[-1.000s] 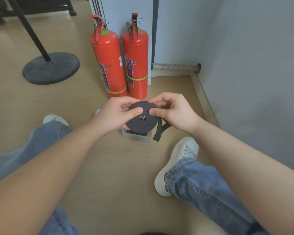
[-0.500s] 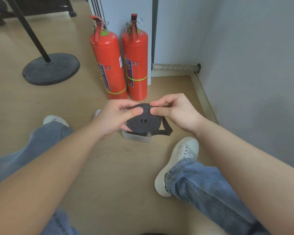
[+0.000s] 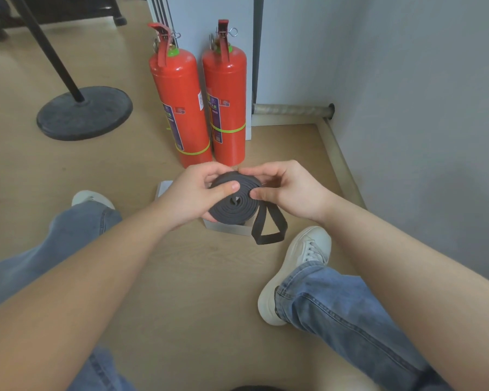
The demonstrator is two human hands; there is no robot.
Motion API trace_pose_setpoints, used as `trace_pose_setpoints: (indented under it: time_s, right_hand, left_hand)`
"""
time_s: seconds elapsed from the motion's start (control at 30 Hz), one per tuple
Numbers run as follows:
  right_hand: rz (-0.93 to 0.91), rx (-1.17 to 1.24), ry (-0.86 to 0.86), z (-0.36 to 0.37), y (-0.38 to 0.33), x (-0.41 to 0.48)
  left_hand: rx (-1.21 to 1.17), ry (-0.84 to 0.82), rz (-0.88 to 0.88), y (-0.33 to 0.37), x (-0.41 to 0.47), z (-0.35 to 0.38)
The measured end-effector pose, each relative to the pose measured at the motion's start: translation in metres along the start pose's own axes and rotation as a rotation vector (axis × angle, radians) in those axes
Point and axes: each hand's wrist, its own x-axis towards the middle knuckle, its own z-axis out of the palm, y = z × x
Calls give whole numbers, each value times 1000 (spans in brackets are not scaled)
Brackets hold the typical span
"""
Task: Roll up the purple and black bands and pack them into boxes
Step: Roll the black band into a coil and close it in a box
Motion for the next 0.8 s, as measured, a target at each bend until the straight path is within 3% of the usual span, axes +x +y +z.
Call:
trace_pose_setpoints:
  time_s: [0.17,0.37,0.8]
  right_hand:
    - [-14,93,144,-7,-3,1]
    - [-10,248,212,-4,-4,2]
    - [40,277,221,5,-3,-1]
  left_hand:
    - [-217,119,-11,-1,-2,2]
    - [-424,87,-60,5,-1,5]
    - [-401,48,-111,0,-2,4]
